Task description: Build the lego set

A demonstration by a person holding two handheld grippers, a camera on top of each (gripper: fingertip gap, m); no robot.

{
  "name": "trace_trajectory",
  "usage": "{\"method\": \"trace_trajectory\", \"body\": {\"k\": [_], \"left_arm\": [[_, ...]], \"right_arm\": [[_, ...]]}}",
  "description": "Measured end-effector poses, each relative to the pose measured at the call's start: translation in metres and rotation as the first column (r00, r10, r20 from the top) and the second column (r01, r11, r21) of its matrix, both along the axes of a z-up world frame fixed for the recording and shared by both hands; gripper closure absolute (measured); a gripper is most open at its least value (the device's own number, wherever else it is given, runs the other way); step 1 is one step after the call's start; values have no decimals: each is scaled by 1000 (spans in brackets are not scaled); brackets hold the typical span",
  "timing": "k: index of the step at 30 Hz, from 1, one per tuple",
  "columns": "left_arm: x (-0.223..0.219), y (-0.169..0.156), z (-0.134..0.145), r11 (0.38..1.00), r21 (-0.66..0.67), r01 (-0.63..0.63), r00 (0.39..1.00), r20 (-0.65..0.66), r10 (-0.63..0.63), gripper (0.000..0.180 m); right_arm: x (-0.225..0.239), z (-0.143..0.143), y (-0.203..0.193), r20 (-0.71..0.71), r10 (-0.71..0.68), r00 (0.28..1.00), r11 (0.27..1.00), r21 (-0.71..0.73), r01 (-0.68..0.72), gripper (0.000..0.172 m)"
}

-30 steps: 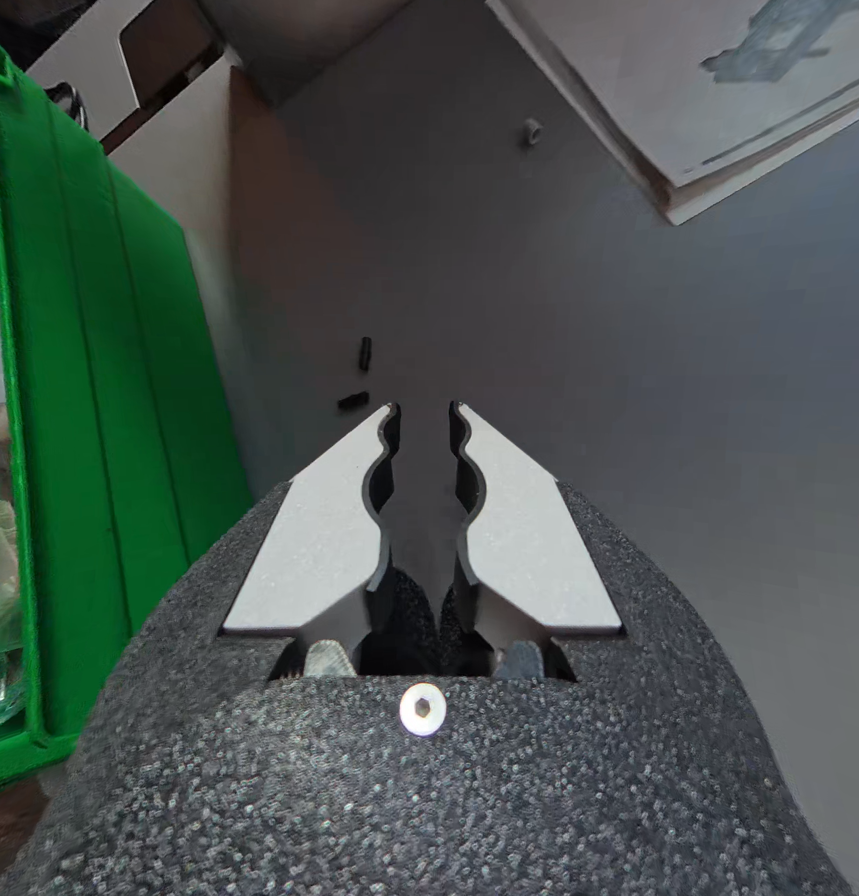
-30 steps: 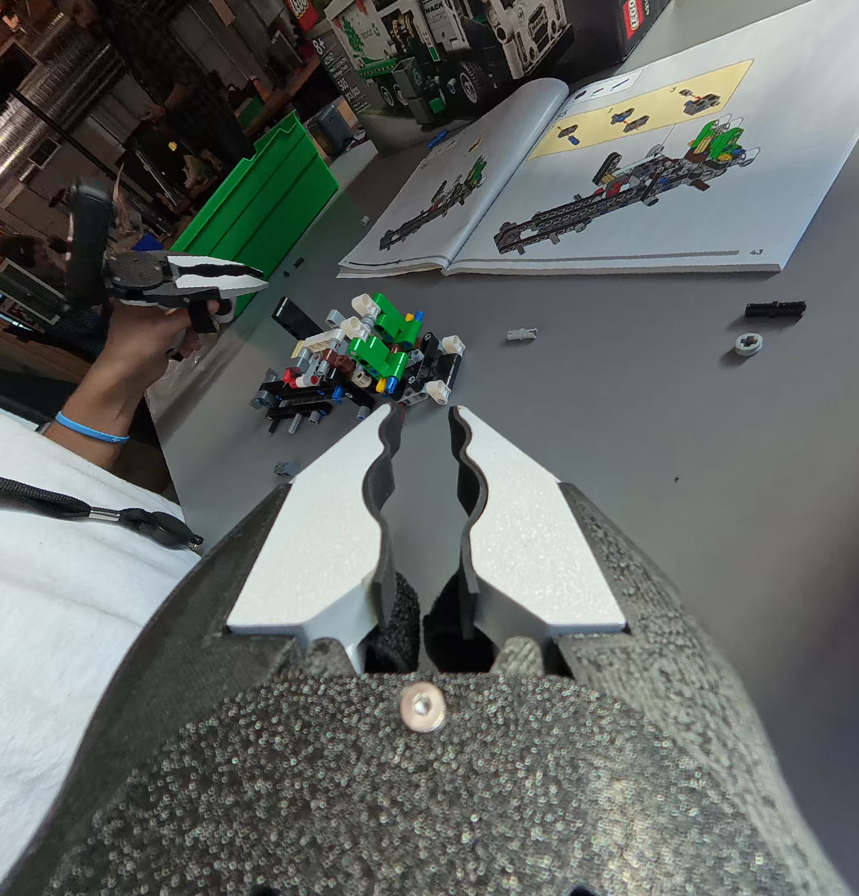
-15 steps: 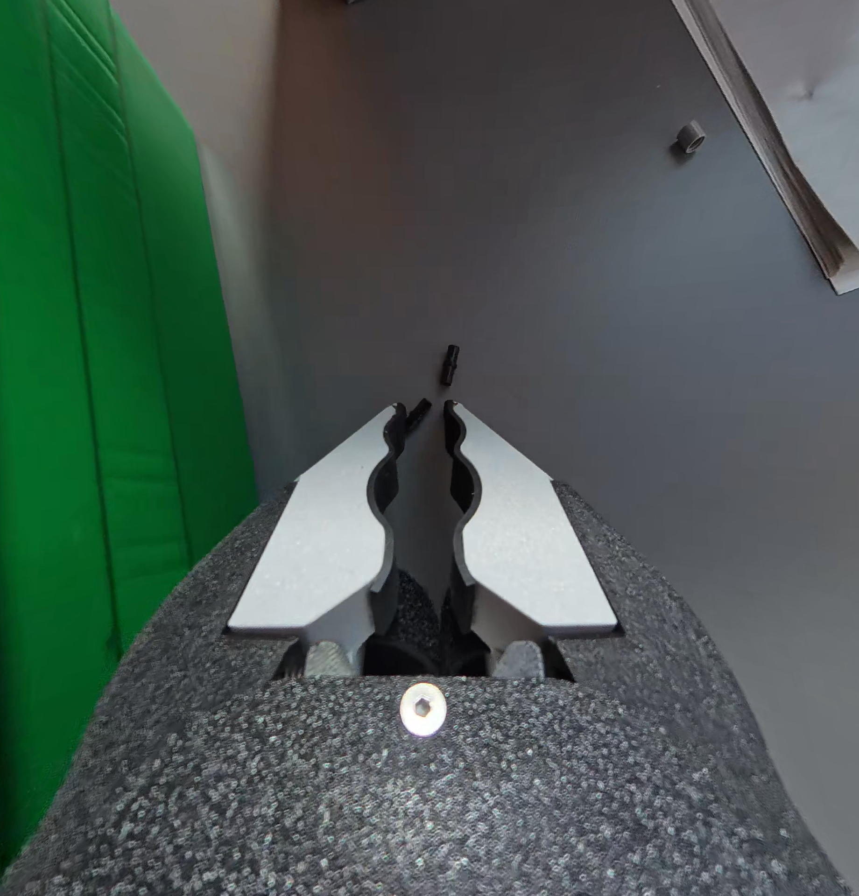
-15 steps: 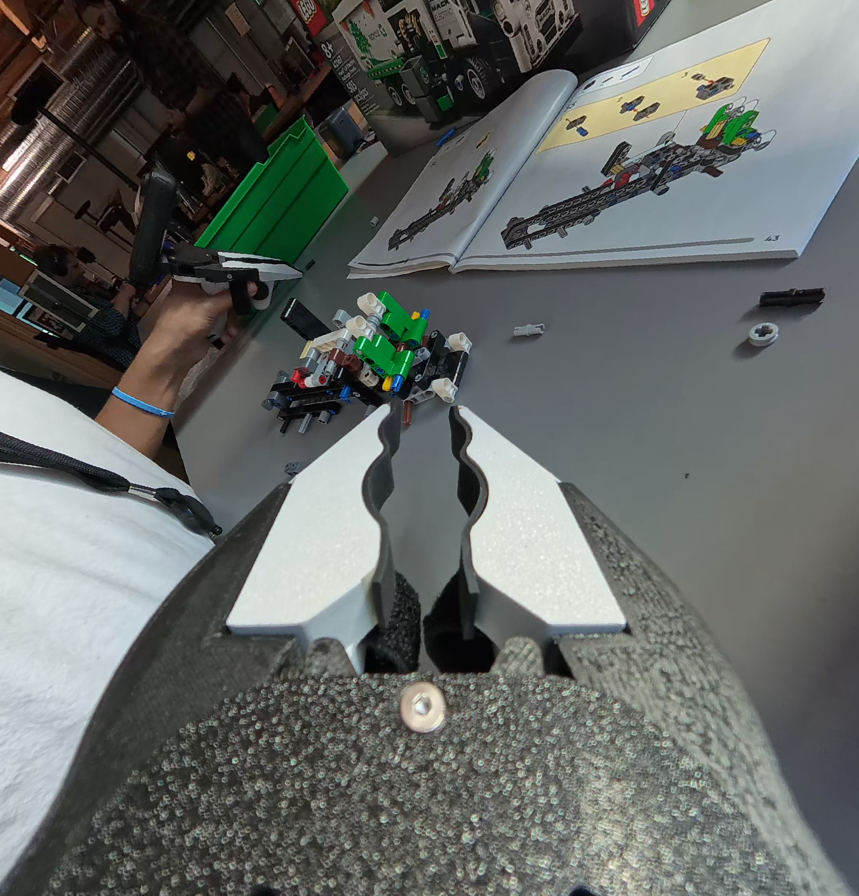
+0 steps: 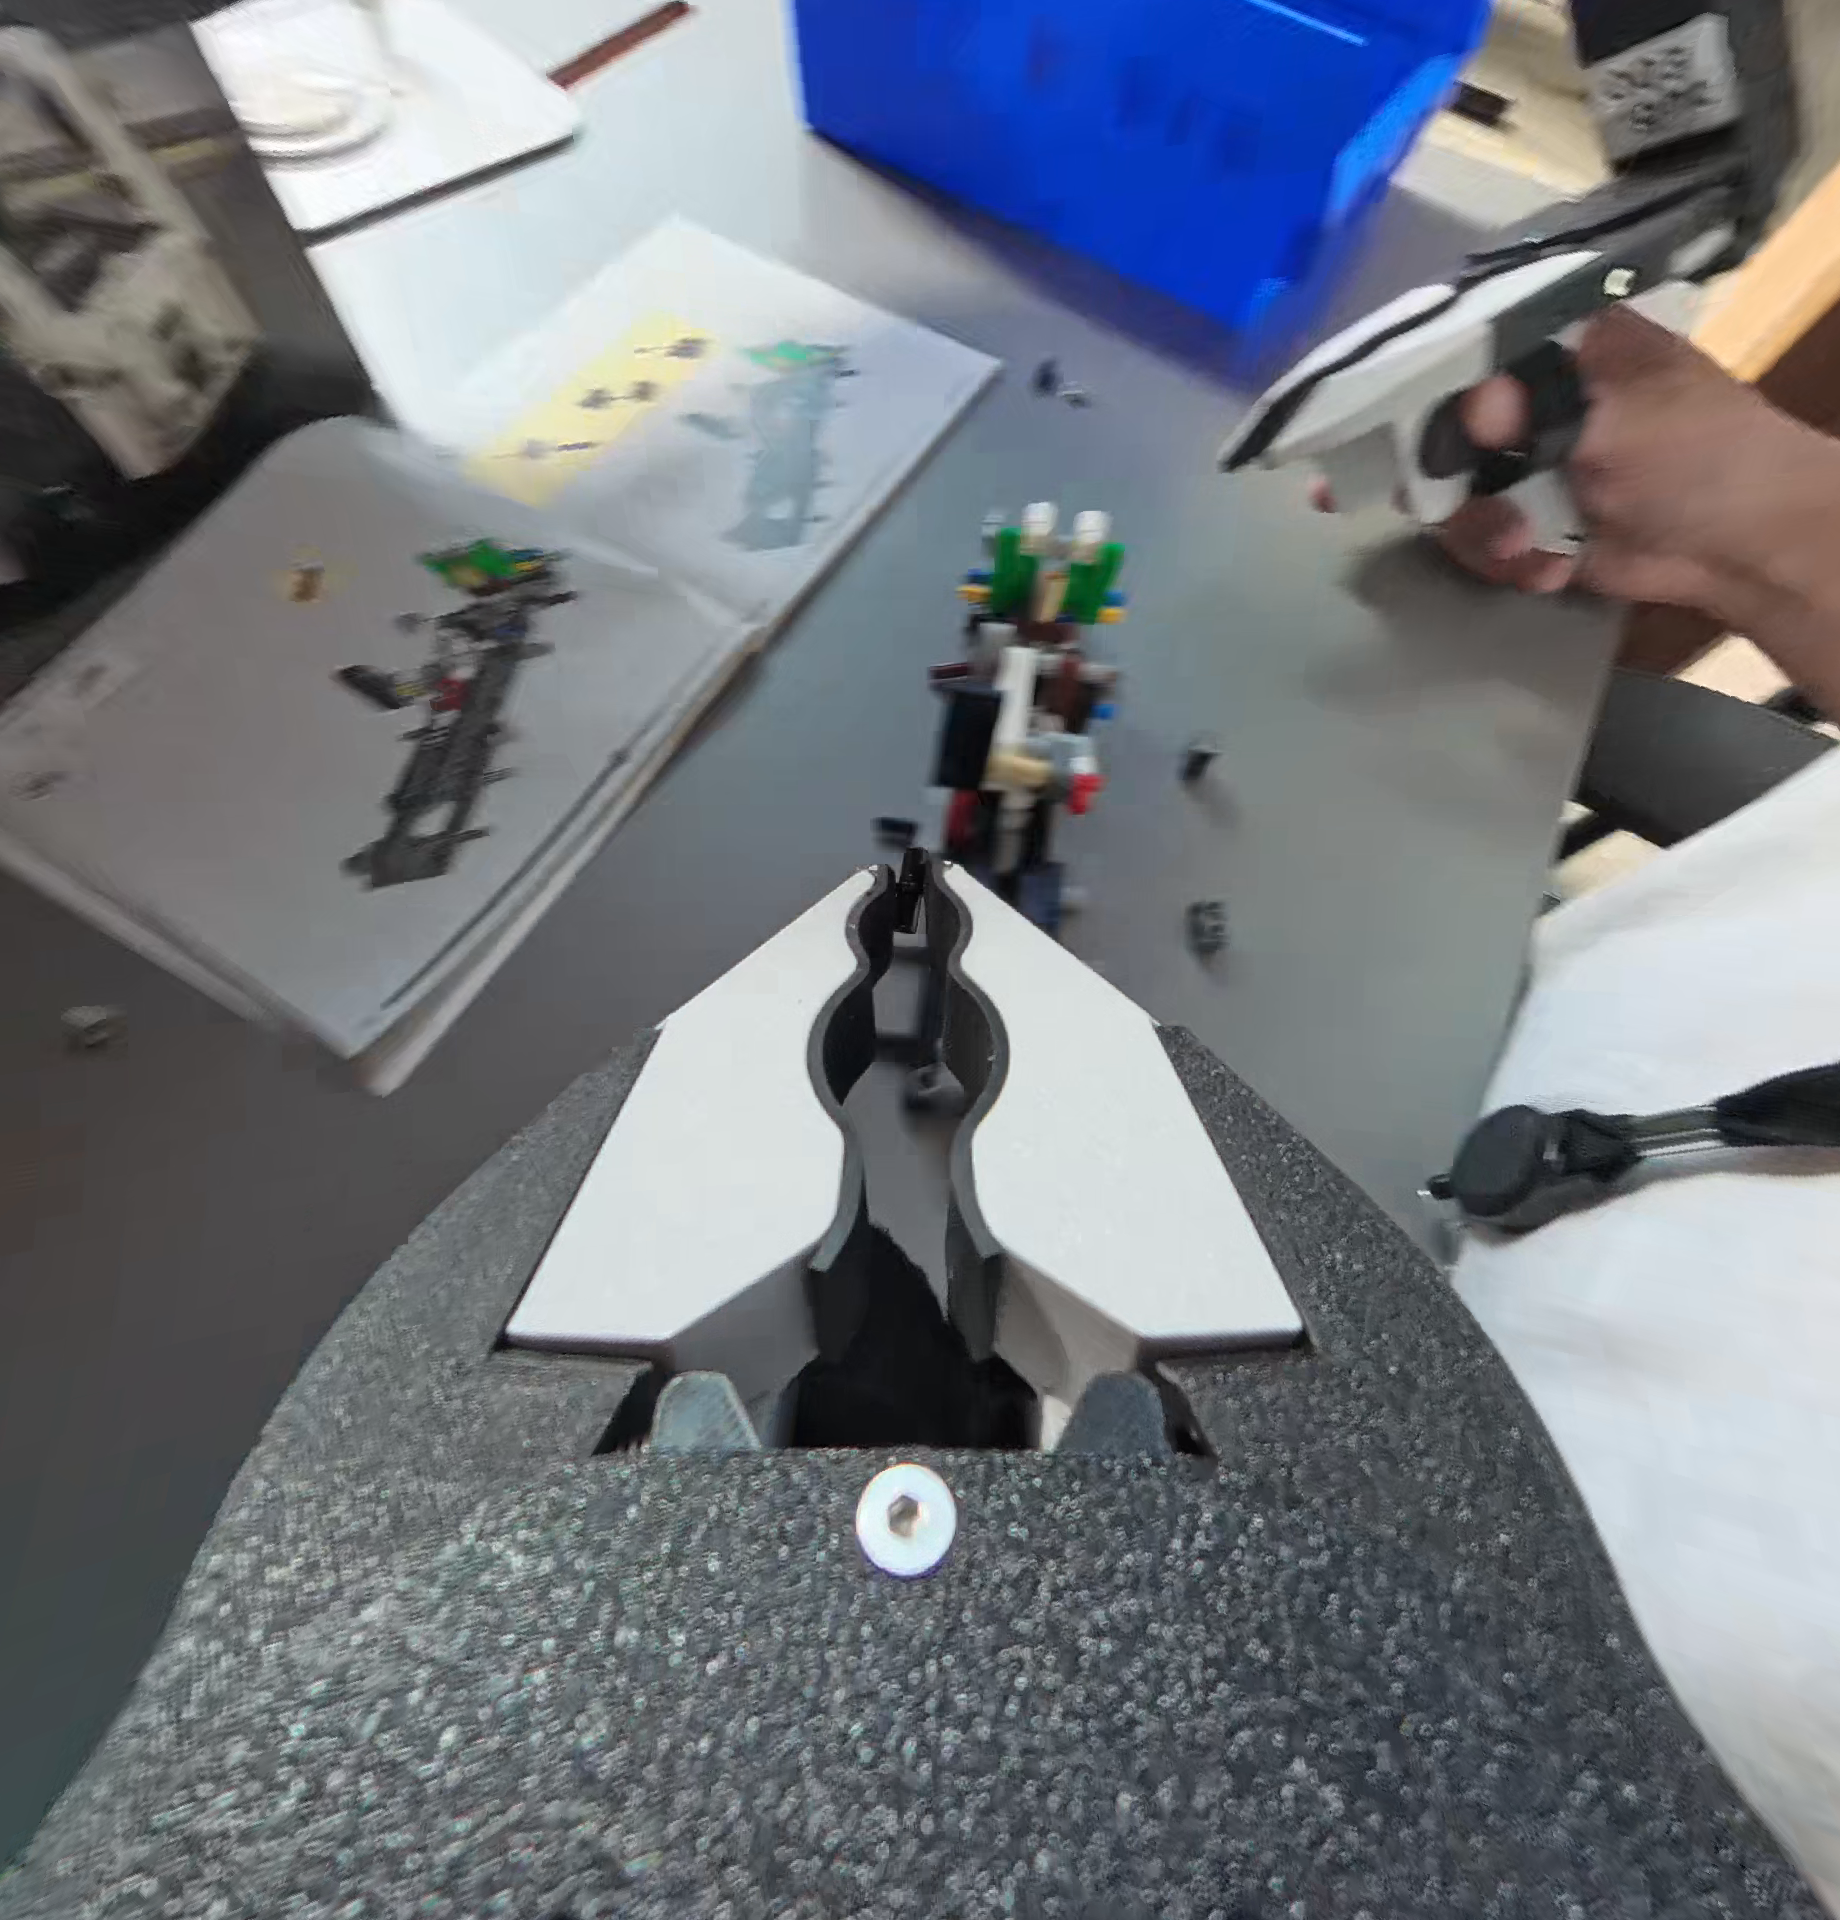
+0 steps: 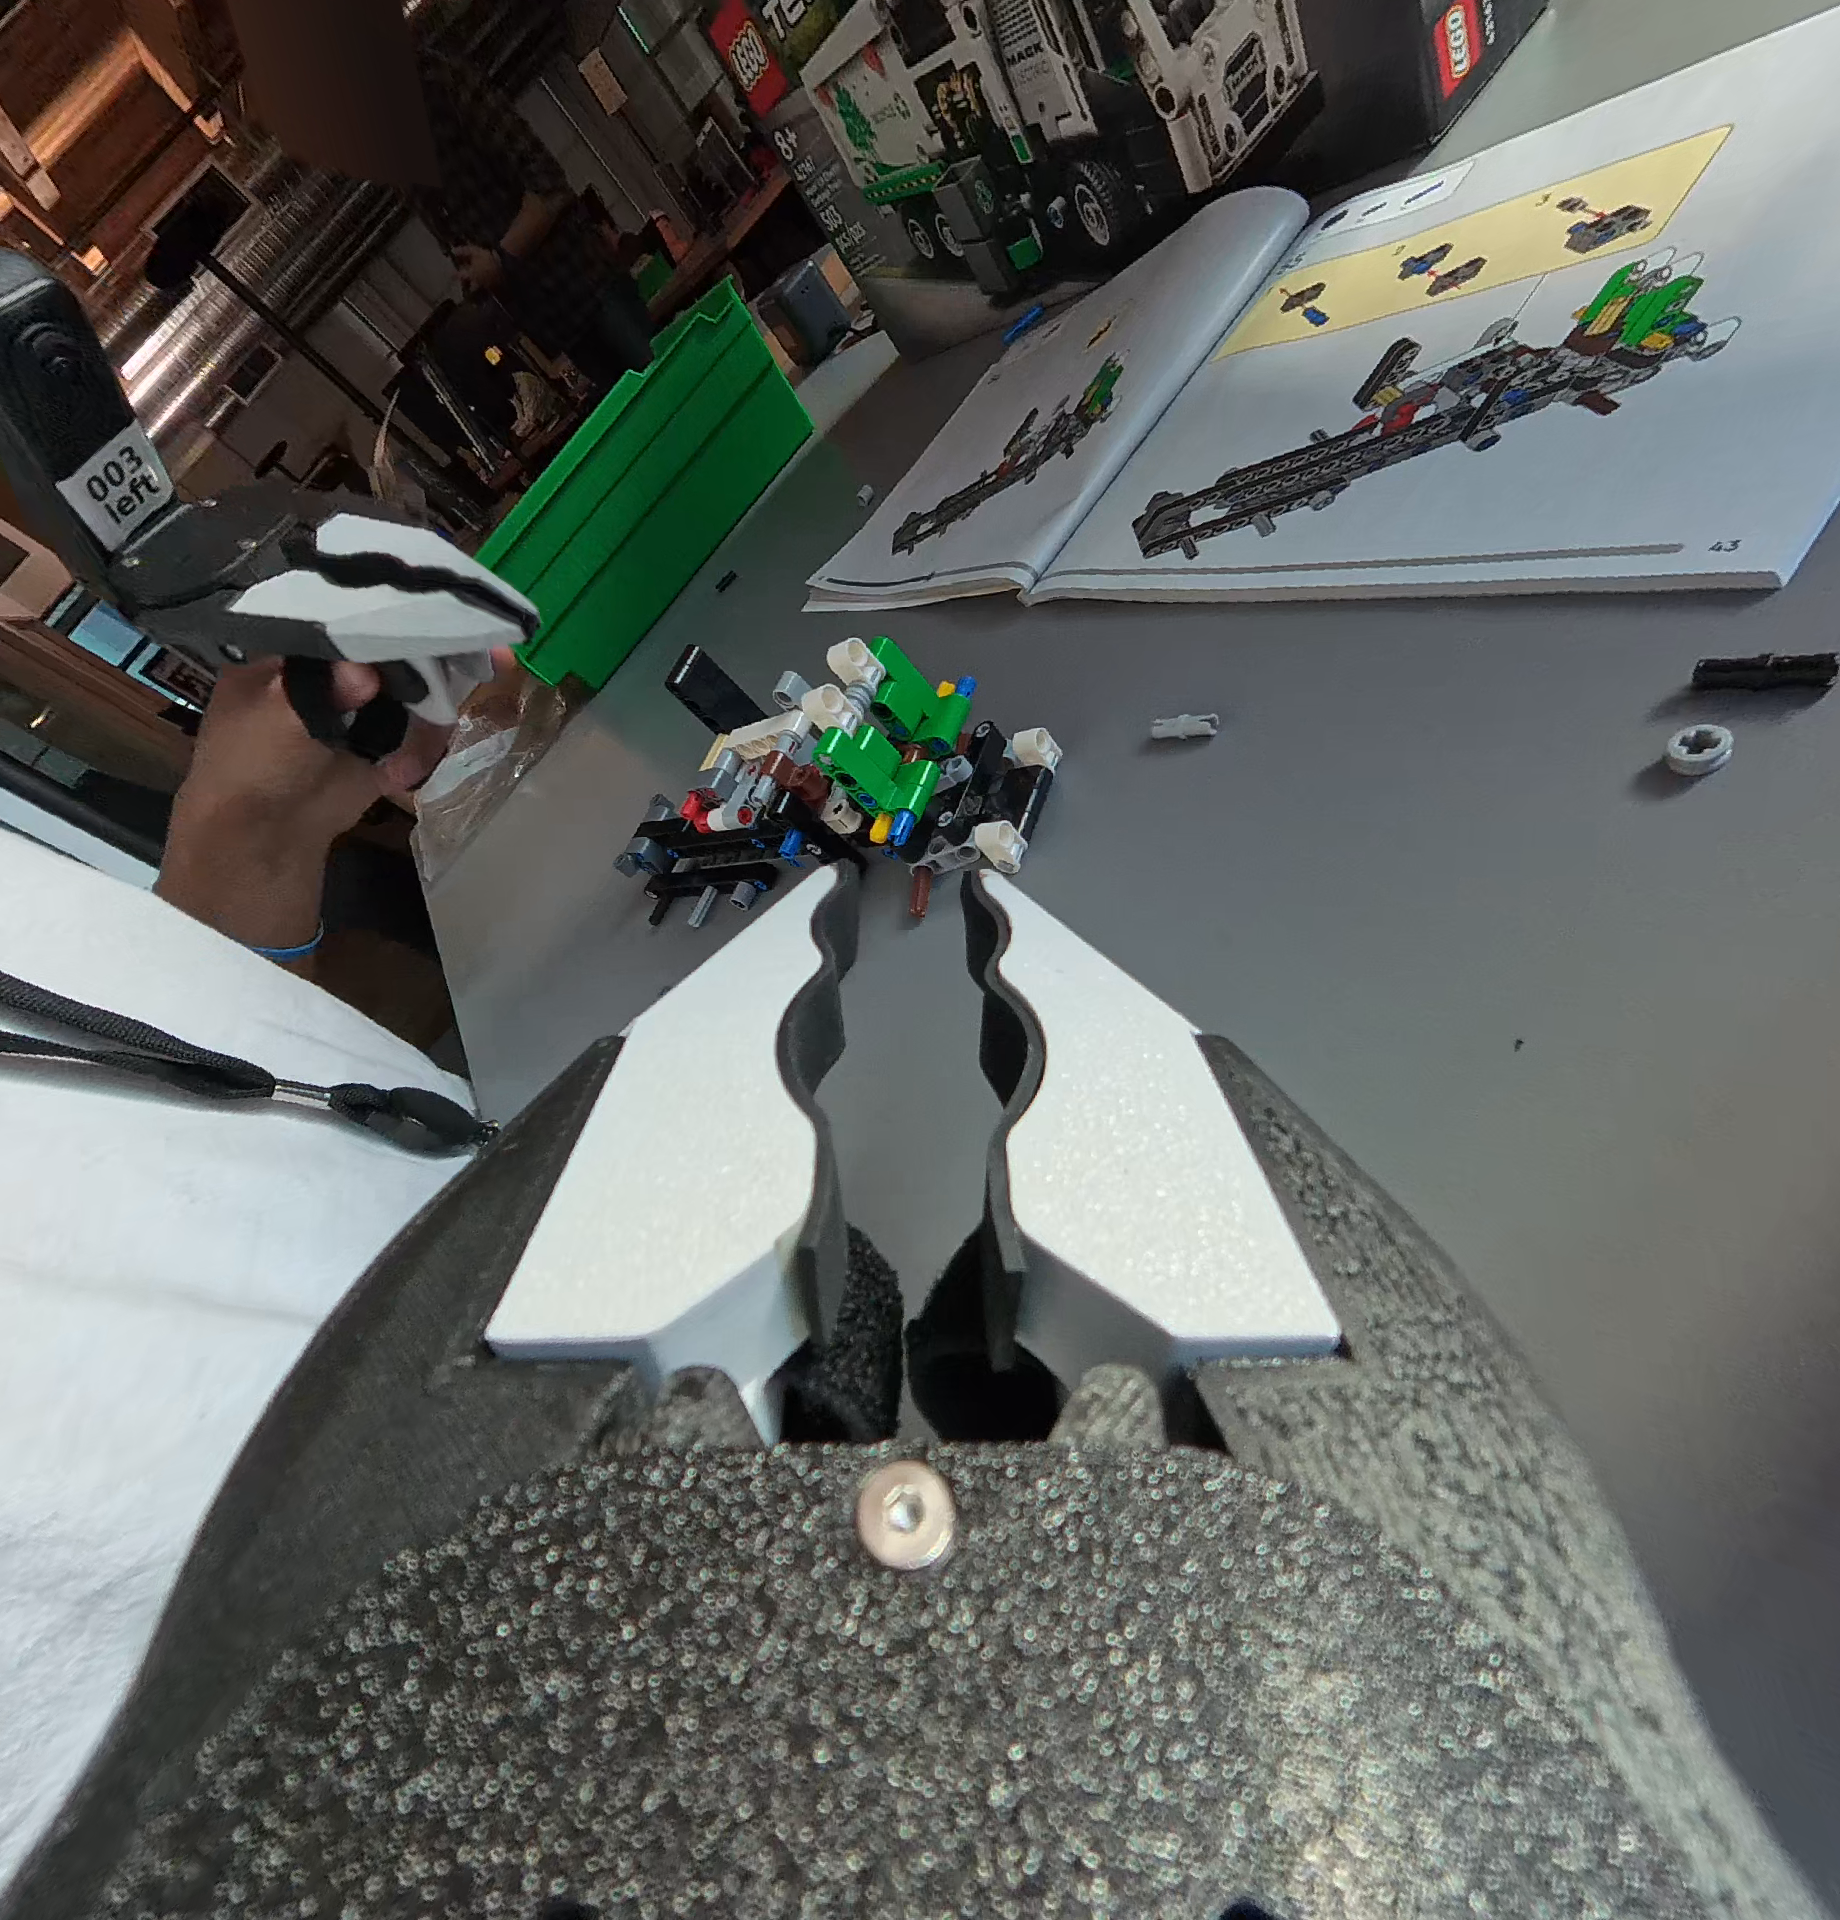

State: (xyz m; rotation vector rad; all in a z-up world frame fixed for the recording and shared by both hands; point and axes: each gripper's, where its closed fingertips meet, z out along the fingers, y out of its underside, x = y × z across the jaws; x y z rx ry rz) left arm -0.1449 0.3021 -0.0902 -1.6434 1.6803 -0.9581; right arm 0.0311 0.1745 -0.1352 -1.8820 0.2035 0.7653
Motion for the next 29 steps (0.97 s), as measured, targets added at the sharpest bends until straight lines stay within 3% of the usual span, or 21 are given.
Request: {"method": "trace_trajectory", "body": {"k": [1, 3, 6, 16, 24, 27, 29], "left_arm": [[11, -31, -4, 997, -20, 77, 997, -13, -78, 178], [28, -78, -23, 985, -43, 167, 984, -51, -169, 177], [46, -104, -55, 987, -14, 158, 977, -146, -158, 177], [79, -126, -97, 972, 145, 183, 938, -323, -128, 177], [77, -117, -90, 976, 174, 130, 954, -290, -75, 168], [62, -87, -56, 982, 185, 29, 983, -184, 5, 169], [39, -47, -35, 981, 178, -77, 987, -126, 101, 169]], "right_arm": [[0, 2, -1, -2, 0, 1000, 1000, 16, 0, 153], [1, 7, -2, -9, -3, 1000, 999, 46, 4, 153], [0, 12, -5, -12, -3, 1000, 997, 81, 4, 152], [1, 30, -15, -39, -1, 999, 980, 199, 9, 150], [0, 33, -17, -51, 16, 999, 976, 217, -4, 148], [1, 33, -17, -58, 12, 998, 976, 220, 1, 148], [1, 33, -16, -59, 13, 998, 976, 218, 0, 148]]}}
